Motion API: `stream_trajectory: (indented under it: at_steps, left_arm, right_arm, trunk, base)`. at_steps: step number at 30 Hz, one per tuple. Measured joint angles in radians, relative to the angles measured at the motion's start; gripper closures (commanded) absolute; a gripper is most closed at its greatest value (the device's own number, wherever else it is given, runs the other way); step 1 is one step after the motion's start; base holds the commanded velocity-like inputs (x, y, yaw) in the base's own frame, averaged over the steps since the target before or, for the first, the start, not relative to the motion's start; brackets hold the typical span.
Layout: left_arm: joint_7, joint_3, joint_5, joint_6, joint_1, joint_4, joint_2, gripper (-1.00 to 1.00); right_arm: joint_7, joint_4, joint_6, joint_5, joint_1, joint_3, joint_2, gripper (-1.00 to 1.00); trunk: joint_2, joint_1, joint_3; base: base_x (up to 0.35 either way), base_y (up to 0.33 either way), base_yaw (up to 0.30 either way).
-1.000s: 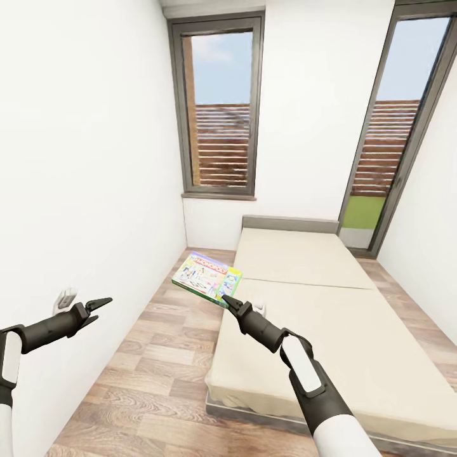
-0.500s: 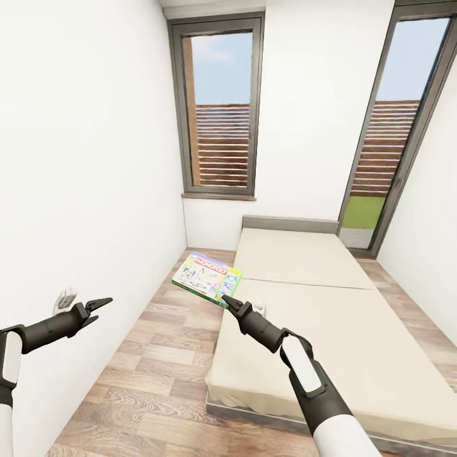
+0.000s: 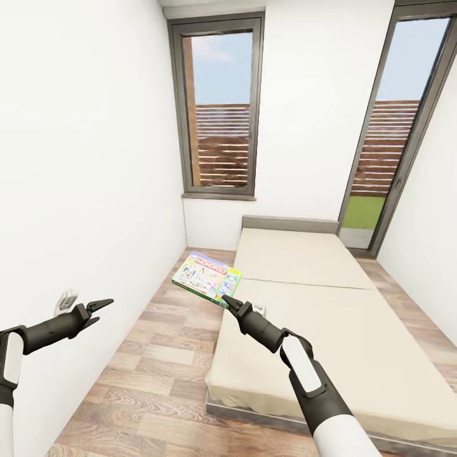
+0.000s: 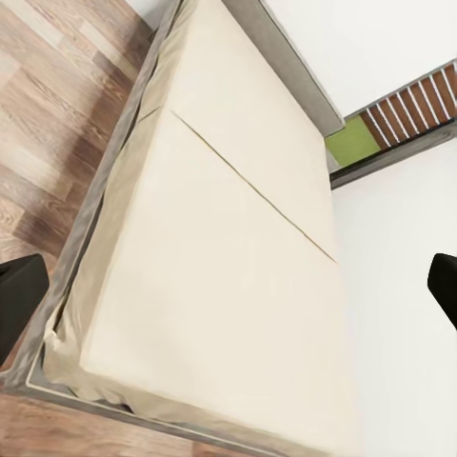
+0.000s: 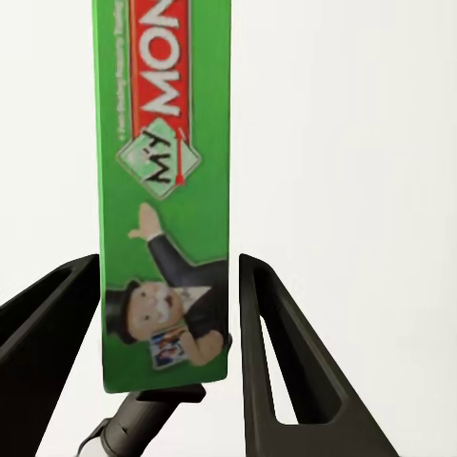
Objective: Put all the toys in the child's room - the three board games (two on the bed and one on the table), the two jigsaw puzzles on the table, and the tennis ball on the table - inside the toy box on the table in the child's room.
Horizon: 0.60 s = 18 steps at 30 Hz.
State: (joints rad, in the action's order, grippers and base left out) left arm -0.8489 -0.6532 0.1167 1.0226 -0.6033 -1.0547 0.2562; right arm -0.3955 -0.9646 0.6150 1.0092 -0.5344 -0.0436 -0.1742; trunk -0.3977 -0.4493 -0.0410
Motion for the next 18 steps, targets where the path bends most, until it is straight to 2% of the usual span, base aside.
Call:
stream_trajectory:
  at_steps: [6,12,18]
  left_arm:
    - [0.000,0.000,-0.002,-0.014,0.000,0.002,-0.002,-1.00]
    - [0.001,0.001,-0.001,-0.032,0.000,0.003,-0.019,-1.00]
    - [0.001,0.001,-0.003,-0.034,0.000,0.002,-0.020,-1.00]
  right_arm:
    - [0.000,-0.001,0.000,0.001,0.000,0.001,0.000,1.00]
    - [0.000,-0.004,0.001,0.001,0.000,0.002,0.000,1.00]
    - [0.000,-0.003,0.001,-0.003,0.000,0.007,0.000,1.00]
  trunk:
    - [0.000,0.000,0.000]
    - [0.000,0.000,0.000]
    - [0.000,0.000,0.000]
  base:
    - [-0.015,-0.022,0.000]
    - [-0.167,-0.190,0.016]
    - [-0.232,-0.214,0.223]
